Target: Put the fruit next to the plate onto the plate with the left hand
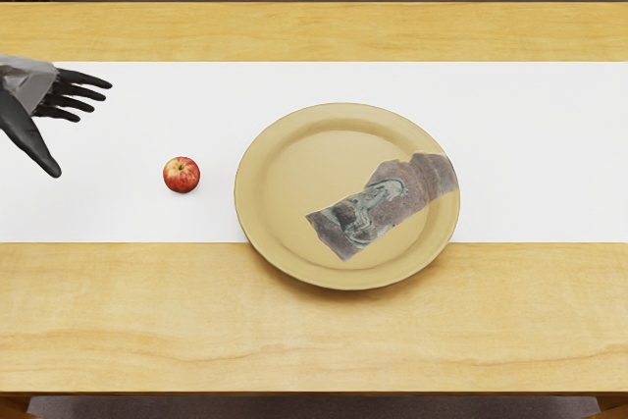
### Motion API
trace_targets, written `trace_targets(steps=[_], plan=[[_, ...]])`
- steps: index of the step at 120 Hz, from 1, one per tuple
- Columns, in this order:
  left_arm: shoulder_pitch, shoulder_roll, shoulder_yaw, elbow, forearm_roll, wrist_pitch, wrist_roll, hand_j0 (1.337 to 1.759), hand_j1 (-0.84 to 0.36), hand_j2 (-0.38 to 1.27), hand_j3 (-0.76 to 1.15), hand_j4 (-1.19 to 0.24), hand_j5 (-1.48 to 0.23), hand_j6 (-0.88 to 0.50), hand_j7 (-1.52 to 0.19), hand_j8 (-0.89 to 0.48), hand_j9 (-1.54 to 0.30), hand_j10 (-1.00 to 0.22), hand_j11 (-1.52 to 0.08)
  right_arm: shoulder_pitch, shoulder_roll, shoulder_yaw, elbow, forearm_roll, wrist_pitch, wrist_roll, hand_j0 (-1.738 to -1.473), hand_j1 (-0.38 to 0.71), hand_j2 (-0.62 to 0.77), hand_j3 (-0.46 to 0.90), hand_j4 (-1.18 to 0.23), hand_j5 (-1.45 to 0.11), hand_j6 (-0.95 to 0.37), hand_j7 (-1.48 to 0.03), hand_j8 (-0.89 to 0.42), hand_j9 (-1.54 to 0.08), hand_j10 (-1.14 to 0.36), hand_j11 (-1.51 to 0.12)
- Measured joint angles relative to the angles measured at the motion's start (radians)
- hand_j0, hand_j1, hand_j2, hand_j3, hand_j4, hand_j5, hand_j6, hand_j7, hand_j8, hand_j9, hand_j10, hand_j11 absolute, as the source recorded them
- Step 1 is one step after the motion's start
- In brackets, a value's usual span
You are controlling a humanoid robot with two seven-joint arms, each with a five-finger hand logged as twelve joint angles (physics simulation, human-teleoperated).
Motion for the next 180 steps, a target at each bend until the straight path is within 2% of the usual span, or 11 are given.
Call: trace_targets(steps=[16,35,66,87,141,180], plan=[[0.003,-0.045,0.001,-0.009,0.014,0.035,0.02,1.658,0.28,0.01,0.0,-0.06,-0.07,-0.06,-0.07,-0.06,-0.07,-0.06,-0.07,0.001,0.0,0.0,0.001,-0.001,0.001,0.0,-1.658,-0.35,0.0,0.0,0.0,0.0,0.0,0.0,0.0,0.0,0.0,0.0],[0.022,-0.118,0.015,-0.017,0.107,0.199,0.046,1.658,0.22,0.02,0.0,-0.11,-0.14,-0.12,-0.14,-0.12,-0.14,-0.11,-0.14,0.001,0.0,0.0,0.0,0.001,0.002,0.0,-1.658,-0.35,0.0,0.0,0.0,0.0,0.0,0.0,0.0,0.0,0.0,0.0],[0.067,-0.166,0.047,-0.03,0.201,0.4,0.048,1.658,0.1,0.04,0.0,-0.21,-0.27,-0.22,-0.27,-0.22,-0.27,-0.21,-0.27,0.002,0.0,0.0,0.005,0.002,0.002,0.0,-1.658,-0.35,0.0,0.0,0.0,0.0,0.0,0.0,0.0,0.0,0.0,0.0],[0.1,-0.256,0.054,-0.036,0.248,0.481,0.051,1.658,0.0,0.06,0.0,-0.29,-0.38,-0.3,-0.38,-0.3,-0.38,-0.29,-0.38,0.003,0.0,0.0,0.008,0.002,0.002,0.0,-1.658,-0.35,0.0,0.0,0.0,0.0,0.0,0.0,0.0,0.0,0.0,0.0],[0.094,-0.402,0.132,-0.019,0.277,0.605,0.054,1.658,-0.08,0.07,0.0,-0.36,-0.46,-0.36,-0.46,-0.36,-0.46,-0.36,-0.46,0.002,0.0,0.0,0.005,0.003,0.002,0.0,-1.658,-0.35,0.0,0.0,0.0,0.0,0.0,0.0,0.0,0.0,0.0,0.0],[0.097,-0.44,0.188,-0.006,0.279,0.67,0.054,1.658,-0.2,0.09,0.0,-0.46,-0.6,-0.46,-0.6,-0.46,-0.6,-0.46,-0.6,0.001,0.0,0.0,0.001,0.003,0.002,0.001,-1.658,-0.35,0.0,0.0,0.0,0.0,0.0,0.0,0.0,0.0,0.0,0.0]])
